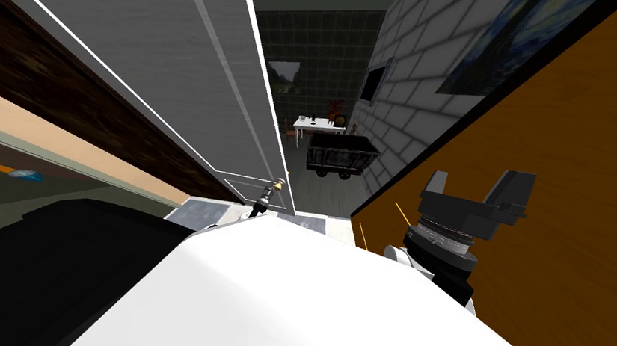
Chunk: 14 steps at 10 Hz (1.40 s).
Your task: Pull the door open
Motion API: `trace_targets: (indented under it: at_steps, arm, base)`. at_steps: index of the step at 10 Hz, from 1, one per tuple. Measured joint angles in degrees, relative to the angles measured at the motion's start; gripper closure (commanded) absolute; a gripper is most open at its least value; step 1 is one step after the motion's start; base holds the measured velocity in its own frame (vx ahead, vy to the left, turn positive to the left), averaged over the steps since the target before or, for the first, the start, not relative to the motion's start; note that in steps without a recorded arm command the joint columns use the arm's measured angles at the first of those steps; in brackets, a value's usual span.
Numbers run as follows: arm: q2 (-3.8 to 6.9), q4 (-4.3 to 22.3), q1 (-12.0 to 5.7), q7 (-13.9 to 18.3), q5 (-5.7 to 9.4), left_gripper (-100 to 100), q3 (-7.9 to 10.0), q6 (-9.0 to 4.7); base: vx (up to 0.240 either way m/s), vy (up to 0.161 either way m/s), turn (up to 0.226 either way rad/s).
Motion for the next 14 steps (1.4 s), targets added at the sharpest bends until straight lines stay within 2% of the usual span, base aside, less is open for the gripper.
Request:
trace_targets:
  at_steps: [1, 3, 5, 6, 8, 10, 12, 13, 14]
  arm:
    - [-0.08, -1.7, 0.9, 0.8, 0.4, 100, -0.01, 0.97]
    - [0.12, 1.3, -0.67, 2.7, 1.01, 100, -0.34, -0.26]
    - [0.02, -0.2, -0.09, 5.5, 2.36, 100, -0.64, 0.75]
    - [-0.1, 0.3, -0.39, 6.9, 3.01, 100, -0.85, 0.82]
    - [0.02, 2.7, -1.65, 9.7, 3.95, 100, -1.3, -0.02]
    - [-0.1, 1.4, -0.87, 11.2, 4.43, 100, -1.43, 0.54]
    - [0.0, -0.6, 0.05, 13.8, 5.97, 100, -1.69, 2.13]
    - [0.11, 1.0, -0.77, 15.4, 6.31, 100, -1.98, 1.5]
    - [0.03, 0.1, -0.28, 17.0, 7.01, 100, -2.13, 1.74]
  base:
    - [-0.018, 0.011, -0.003]
    - [-0.064, 0.03, -0.116]
    - [-0.06, 0.029, -0.068]
    - [-0.056, 0.02, -0.04]
    - [-0.049, 0.016, -0.071]
    - [-0.026, 0.006, -0.021]
    - [-0.064, 0.031, -0.111]
    - [-0.07, 0.033, -0.104]
    - [-0.084, 0.034, -0.128]
